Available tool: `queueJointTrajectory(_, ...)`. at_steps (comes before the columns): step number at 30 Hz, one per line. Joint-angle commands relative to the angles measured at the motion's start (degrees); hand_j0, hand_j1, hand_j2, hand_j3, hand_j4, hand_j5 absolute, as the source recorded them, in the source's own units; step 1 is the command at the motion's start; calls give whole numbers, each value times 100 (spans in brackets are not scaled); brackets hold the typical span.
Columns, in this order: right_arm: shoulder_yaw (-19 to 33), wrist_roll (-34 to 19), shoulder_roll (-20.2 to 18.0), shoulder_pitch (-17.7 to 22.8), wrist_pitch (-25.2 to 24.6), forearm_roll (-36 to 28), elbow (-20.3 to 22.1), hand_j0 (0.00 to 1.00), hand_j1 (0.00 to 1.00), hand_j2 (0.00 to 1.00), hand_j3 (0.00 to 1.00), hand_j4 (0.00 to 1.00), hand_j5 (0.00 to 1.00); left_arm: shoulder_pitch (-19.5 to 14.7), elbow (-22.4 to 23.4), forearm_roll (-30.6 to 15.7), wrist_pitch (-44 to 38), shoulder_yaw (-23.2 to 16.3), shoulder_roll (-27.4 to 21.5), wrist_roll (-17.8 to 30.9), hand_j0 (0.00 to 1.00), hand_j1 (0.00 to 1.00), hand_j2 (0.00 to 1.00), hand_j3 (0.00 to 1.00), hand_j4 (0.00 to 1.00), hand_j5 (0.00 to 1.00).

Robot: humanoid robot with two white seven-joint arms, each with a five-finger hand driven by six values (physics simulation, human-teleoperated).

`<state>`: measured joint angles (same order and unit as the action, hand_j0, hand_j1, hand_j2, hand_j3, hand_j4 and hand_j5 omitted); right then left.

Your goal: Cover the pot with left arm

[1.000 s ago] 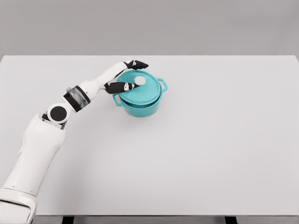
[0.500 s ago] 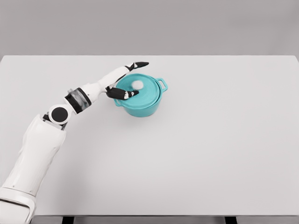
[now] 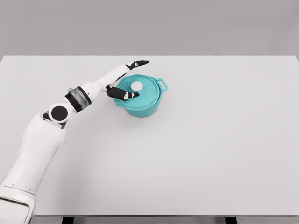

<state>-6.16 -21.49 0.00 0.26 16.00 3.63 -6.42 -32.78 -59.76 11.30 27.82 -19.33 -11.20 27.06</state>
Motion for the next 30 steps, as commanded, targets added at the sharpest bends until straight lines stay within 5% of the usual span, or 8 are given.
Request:
queueJointTrajectory(1,1,-4,0,0,0,6,0,100,100,100,100,100,100,0,-9,-145,-5,0,-13,53,100,100,100,100,100,100)
queueJointTrajectory(30,1,-4,0,0,0,6,0,100,100,100,100,100,100,-158,-9,-681,4,9,-14,247,100,100,100,100,100,100)
